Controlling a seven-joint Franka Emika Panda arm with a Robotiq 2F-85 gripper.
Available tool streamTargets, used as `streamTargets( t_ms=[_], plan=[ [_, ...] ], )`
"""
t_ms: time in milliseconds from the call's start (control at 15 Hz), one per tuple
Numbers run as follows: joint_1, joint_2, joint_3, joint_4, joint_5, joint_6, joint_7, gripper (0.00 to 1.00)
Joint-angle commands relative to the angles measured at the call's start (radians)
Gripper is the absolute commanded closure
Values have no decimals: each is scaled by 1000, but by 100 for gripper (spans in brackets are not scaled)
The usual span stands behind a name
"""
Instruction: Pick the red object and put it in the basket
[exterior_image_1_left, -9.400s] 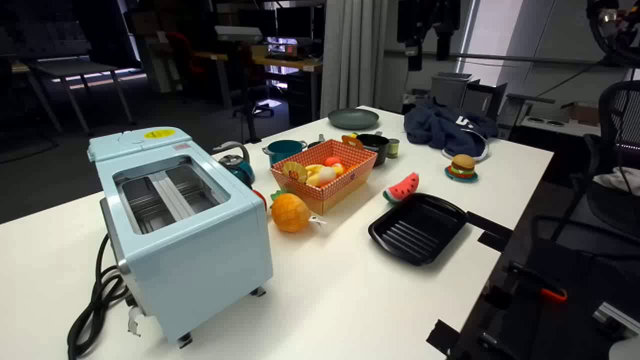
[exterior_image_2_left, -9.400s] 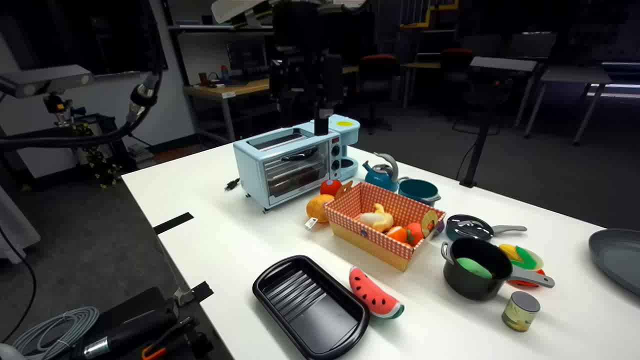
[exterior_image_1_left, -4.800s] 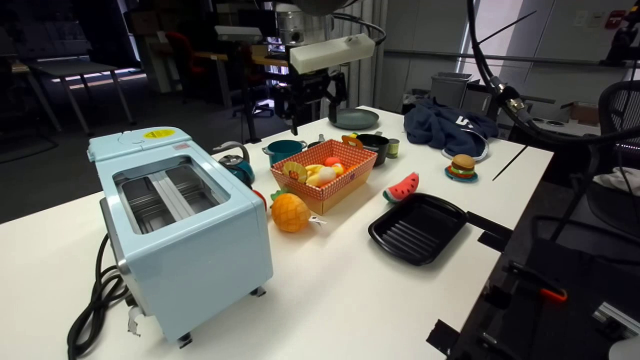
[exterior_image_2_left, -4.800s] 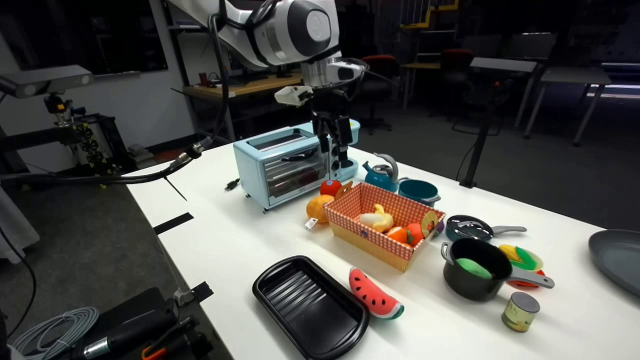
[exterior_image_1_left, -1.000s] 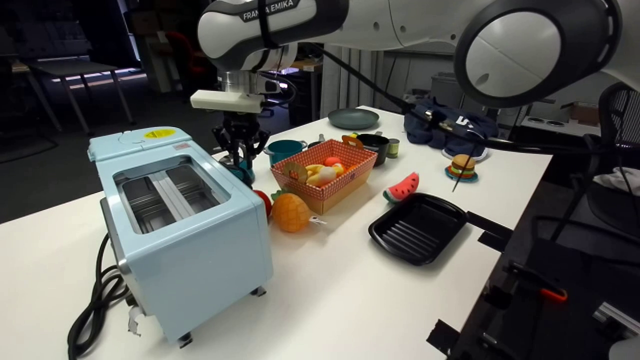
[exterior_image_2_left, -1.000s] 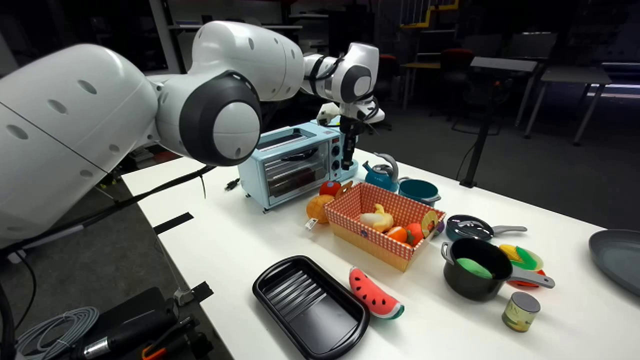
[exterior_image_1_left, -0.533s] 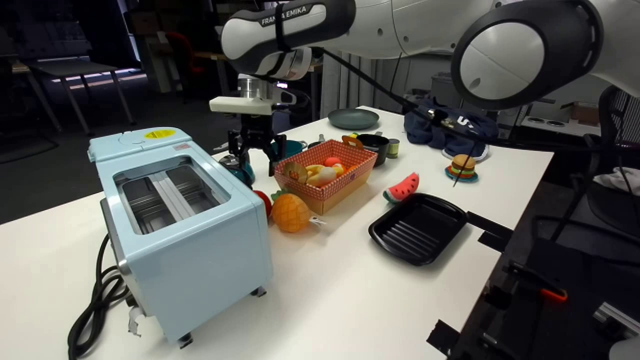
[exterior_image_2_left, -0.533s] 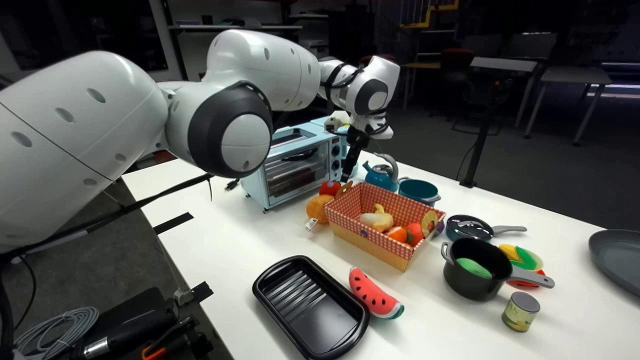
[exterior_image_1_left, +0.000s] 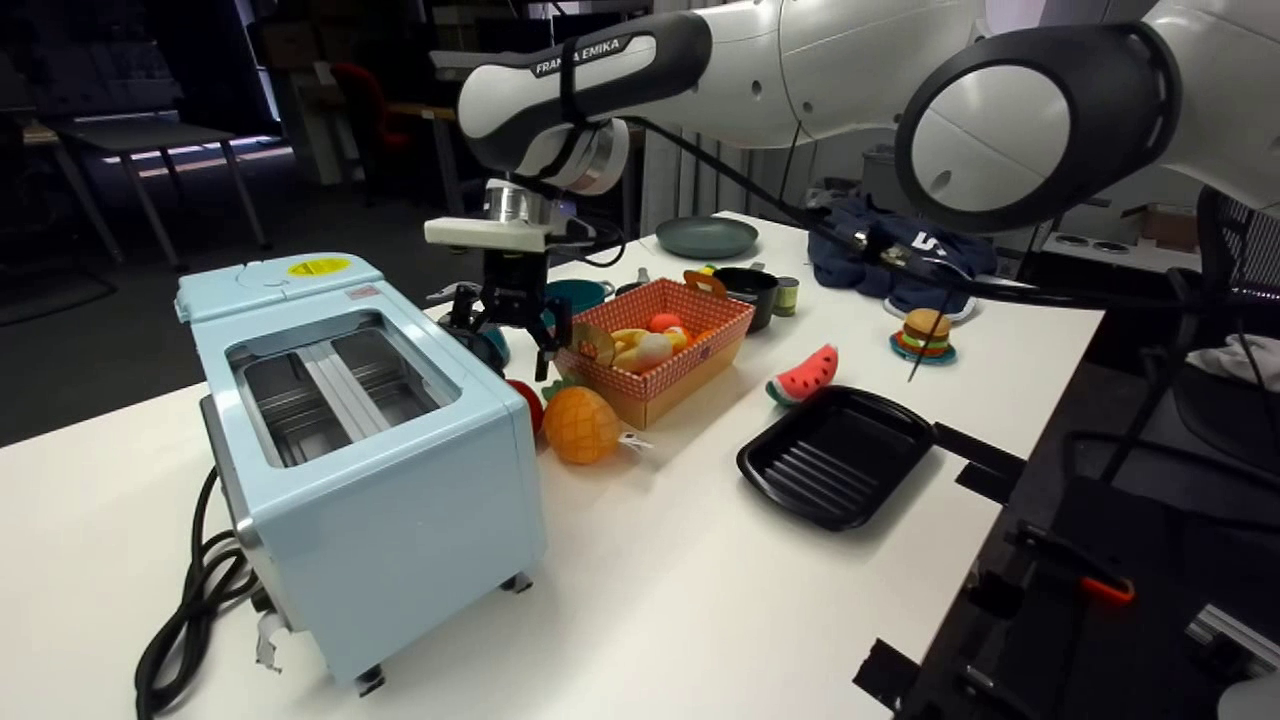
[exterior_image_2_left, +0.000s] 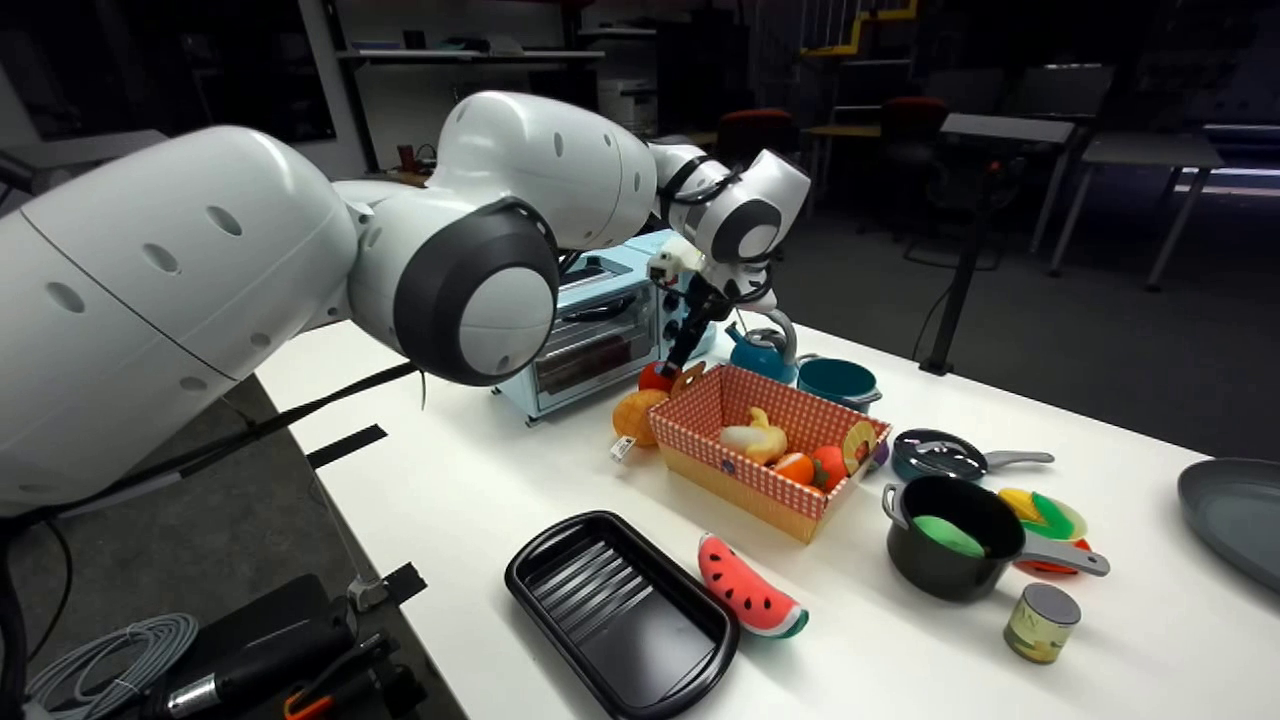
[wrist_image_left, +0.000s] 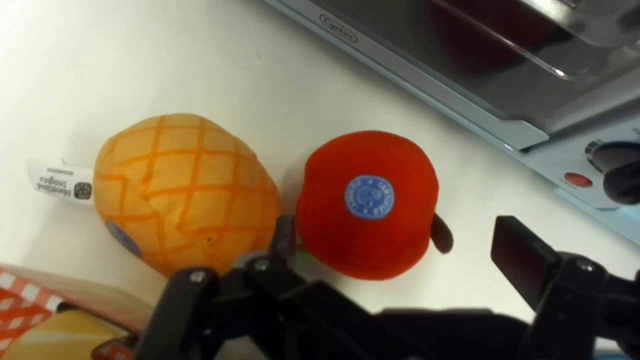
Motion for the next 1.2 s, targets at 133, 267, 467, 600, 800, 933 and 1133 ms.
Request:
streamTargets(
  t_ms=[133,267,467,600,800,933,1133],
  plan=[
    [-6,37,27,30,8,-53,-8,0],
    [-1,42,23,32,0,-61,-11,0],
    [7,42,18,36,-10,-61,-20,32],
    [18,35,10,39,-30,-57,-34,49],
    [35,20,2,41,-70,-56,-65,71],
    [46,7,-1,46,-101,-56,-88,84],
    [58,-10,3,64,-139,-55,-126,98]
  ],
)
